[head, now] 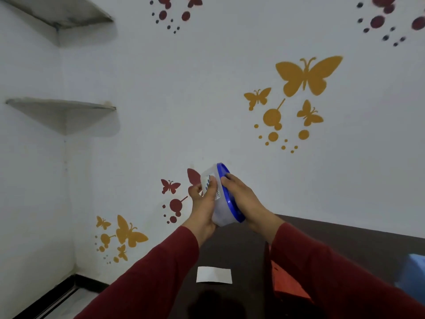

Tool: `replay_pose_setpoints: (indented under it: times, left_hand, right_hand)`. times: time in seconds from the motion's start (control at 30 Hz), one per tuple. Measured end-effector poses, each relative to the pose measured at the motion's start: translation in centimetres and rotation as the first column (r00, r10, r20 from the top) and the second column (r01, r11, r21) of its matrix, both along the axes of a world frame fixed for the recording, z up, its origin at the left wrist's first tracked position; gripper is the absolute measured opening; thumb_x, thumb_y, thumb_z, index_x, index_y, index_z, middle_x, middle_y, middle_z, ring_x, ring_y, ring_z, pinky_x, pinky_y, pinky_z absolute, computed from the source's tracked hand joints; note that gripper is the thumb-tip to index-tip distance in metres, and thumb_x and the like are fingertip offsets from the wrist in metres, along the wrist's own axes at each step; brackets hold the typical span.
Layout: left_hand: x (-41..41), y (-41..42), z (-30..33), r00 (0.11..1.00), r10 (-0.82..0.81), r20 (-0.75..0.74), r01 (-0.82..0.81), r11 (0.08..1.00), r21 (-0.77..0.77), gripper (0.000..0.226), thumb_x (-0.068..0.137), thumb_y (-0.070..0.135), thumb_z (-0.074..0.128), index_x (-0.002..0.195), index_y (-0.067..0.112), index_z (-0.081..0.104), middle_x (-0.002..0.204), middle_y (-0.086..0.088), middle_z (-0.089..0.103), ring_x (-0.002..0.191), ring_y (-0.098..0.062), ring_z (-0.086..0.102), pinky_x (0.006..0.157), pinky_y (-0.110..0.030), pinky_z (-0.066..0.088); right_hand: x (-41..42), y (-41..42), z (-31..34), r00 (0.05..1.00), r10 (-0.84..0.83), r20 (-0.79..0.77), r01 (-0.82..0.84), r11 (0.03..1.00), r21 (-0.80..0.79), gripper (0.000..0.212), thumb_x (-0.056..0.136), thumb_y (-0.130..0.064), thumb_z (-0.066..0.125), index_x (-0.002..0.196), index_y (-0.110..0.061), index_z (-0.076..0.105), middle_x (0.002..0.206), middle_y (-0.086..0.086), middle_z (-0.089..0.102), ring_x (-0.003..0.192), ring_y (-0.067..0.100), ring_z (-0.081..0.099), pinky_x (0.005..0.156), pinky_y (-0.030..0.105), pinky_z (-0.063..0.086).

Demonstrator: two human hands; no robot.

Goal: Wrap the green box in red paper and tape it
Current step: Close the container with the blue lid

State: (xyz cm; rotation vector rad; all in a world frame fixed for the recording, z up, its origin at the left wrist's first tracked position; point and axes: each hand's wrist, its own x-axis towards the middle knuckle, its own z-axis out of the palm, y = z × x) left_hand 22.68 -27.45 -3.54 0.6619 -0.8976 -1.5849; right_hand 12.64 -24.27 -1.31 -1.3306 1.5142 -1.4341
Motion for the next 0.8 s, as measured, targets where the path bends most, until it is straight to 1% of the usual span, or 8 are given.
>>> replay_pose_setpoints:
  times: [0.17, 0.33, 0.4, 0.47, 0.53, 0.6, 0.7, 0.8]
  left_hand:
    - [-1.0, 5.1, 1.8, 0.999, -0.036, 0.026, 0.039, 0.992, -0.118, 0.058, 0.089, 0.053, 0.07, 0.135, 0.03, 0.043, 0.123, -0.006, 0.068, 0.103, -0.028, 0.074, 0.086, -0.053, 0.062]
    - [-2.1, 9.1, 3.7, 0.997, -0.041, 0.058, 0.05, 0.986, -0.159, 0.075, 0.08, 0.064, 0.073, 0.141, 0.032, 0.043, 0.123, -0.004, 0.07, 0.104, -0.028, 0.074, 0.089, -0.054, 0.061]
    - [-2.2, 10.3, 4.3, 0.997, -0.061, 0.044, 0.067, 0.984, -0.162, 0.09, 0.063, 0.069, 0.082, 0.137, 0.031, 0.047, 0.119, -0.005, 0.072, 0.102, -0.03, 0.075, 0.089, -0.058, 0.06]
    - [-2.4, 11.5, 4.8, 0.994, -0.102, 0.033, 0.106, 0.98, -0.166, 0.096, 0.054, 0.064, 0.09, 0.133, 0.029, 0.048, 0.118, -0.009, 0.071, 0.102, -0.033, 0.075, 0.088, -0.061, 0.06]
    - [-2.5, 12.3, 5.0, 0.993, -0.109, 0.056, 0.116, 0.981, -0.158, 0.088, 0.061, 0.052, 0.094, 0.132, 0.026, 0.049, 0.118, -0.011, 0.07, 0.103, -0.034, 0.074, 0.087, -0.059, 0.061]
    - [-2.7, 13.0, 5.4, 0.989, -0.032, 0.147, 0.058, 0.983, -0.172, 0.061, 0.078, 0.049, 0.084, 0.125, 0.02, 0.057, 0.112, -0.01, 0.073, 0.099, -0.032, 0.074, 0.087, -0.055, 0.062]
    - [-3.0, 14.1, 6.0, 0.972, 0.033, 0.233, 0.017, 0.978, -0.21, 0.032, 0.093, 0.049, 0.066, 0.104, 0.019, 0.068, 0.101, -0.008, 0.076, 0.096, -0.032, 0.074, 0.093, -0.056, 0.059]
    - [-3.2, 15.3, 6.4, 0.984, -0.011, 0.176, 0.05, 0.975, -0.215, 0.026, 0.095, 0.044, 0.064, 0.105, 0.02, 0.069, 0.106, -0.009, 0.076, 0.099, -0.033, 0.073, 0.094, -0.057, 0.058]
  right_hand:
    - [-0.7, 6.0, 1.9, 0.987, -0.124, -0.099, 0.119, 0.991, -0.063, 0.064, 0.088, -0.073, 0.054, 0.148, -0.053, 0.042, 0.151, -0.007, 0.052, 0.126, 0.023, 0.059, 0.11, 0.047, 0.049]
    - [-1.3, 10.7, 2.9, 0.973, -0.19, -0.133, 0.173, 0.977, -0.128, 0.089, 0.08, -0.085, 0.054, 0.156, -0.044, 0.034, 0.154, -0.009, 0.048, 0.132, 0.024, 0.055, 0.111, 0.049, 0.048]
    - [-1.8, 12.1, 3.2, 0.992, -0.124, 0.009, 0.124, 0.985, -0.118, 0.1, 0.07, -0.088, 0.064, 0.154, -0.039, 0.038, 0.15, -0.011, 0.051, 0.131, 0.024, 0.057, 0.109, 0.05, 0.051]
    - [-2.5, 13.4, 3.6, 0.985, -0.048, 0.166, 0.064, 0.993, -0.096, 0.085, 0.075, -0.076, 0.073, 0.143, -0.03, 0.051, 0.139, -0.004, 0.064, 0.122, 0.025, 0.065, 0.102, 0.051, 0.056]
    - [-3.1, 14.5, 4.1, 0.947, -0.026, 0.319, 0.059, 0.994, -0.094, 0.052, 0.092, -0.051, 0.073, 0.134, -0.023, 0.06, 0.126, 0.004, 0.072, 0.114, 0.029, 0.07, 0.095, 0.051, 0.06]
    - [-3.5, 15.4, 4.3, 0.88, -0.01, 0.475, 0.069, 0.992, -0.107, 0.037, 0.098, -0.038, 0.068, 0.131, -0.02, 0.063, 0.125, 0.01, 0.071, 0.113, 0.033, 0.069, 0.087, 0.05, 0.063]
    - [-3.1, 16.6, 4.8, 0.804, -0.025, 0.594, 0.085, 0.994, -0.074, 0.037, 0.103, -0.048, 0.056, 0.12, -0.016, 0.064, 0.116, 0.014, 0.072, 0.103, 0.034, 0.07, 0.071, 0.045, 0.062]
    - [-2.6, 17.0, 5.4, 0.838, -0.087, 0.538, 0.149, 0.986, -0.072, 0.046, 0.103, -0.058, 0.046, 0.116, -0.017, 0.063, 0.11, 0.013, 0.072, 0.095, 0.031, 0.07, 0.072, 0.043, 0.061]
